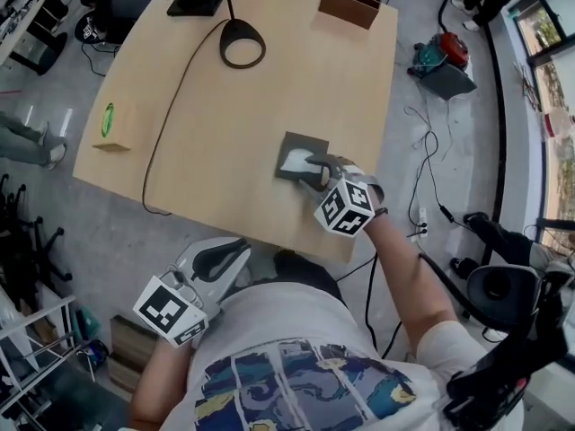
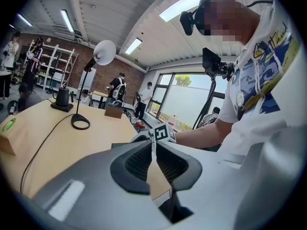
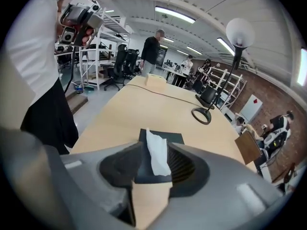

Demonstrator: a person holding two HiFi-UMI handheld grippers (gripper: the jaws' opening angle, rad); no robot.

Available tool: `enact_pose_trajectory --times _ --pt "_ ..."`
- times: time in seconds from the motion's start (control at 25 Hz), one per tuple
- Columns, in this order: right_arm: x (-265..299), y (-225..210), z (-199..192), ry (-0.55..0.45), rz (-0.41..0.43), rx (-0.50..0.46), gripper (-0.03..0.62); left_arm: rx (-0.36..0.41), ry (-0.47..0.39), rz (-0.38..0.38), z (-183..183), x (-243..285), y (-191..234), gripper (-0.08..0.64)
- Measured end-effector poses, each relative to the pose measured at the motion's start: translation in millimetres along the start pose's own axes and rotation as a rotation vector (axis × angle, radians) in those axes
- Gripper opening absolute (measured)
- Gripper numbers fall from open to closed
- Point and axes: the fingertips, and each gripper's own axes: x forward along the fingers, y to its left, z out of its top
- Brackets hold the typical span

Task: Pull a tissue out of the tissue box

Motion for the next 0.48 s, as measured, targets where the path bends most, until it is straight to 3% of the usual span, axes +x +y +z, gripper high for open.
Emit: enact_pose_trajectory --times 0.48 --pt "18 3 -16 0.023 0.079 -0.008 0.122 -0.020 -0.005 0.046 4 12 5 0.035"
